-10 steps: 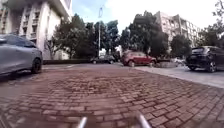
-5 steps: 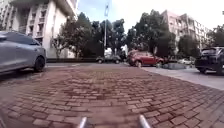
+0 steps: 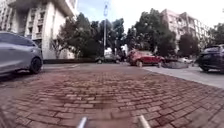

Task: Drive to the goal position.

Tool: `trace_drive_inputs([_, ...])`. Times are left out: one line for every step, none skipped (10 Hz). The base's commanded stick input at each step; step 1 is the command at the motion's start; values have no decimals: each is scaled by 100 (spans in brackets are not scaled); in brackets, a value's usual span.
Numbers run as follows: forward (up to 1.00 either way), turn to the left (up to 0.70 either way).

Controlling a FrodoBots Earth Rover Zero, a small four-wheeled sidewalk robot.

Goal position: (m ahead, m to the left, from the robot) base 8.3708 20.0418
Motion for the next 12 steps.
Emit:
trace_drive_inputs([70, 14])
trace_drive_inputs([70, 14])
trace_drive_inputs([70, 14])
trace_drive_inputs([70, 12])
trace_drive_inputs([70, 5])
trace_drive_inputs([70, 0])
trace_drive_inputs([70, 0])
trace_drive_inputs([70, 0])
trace_drive_inputs([70, 0])
trace_drive_inputs([70, 0])
trace_drive_inputs([70, 0])
trace_drive_inputs([70, 0])
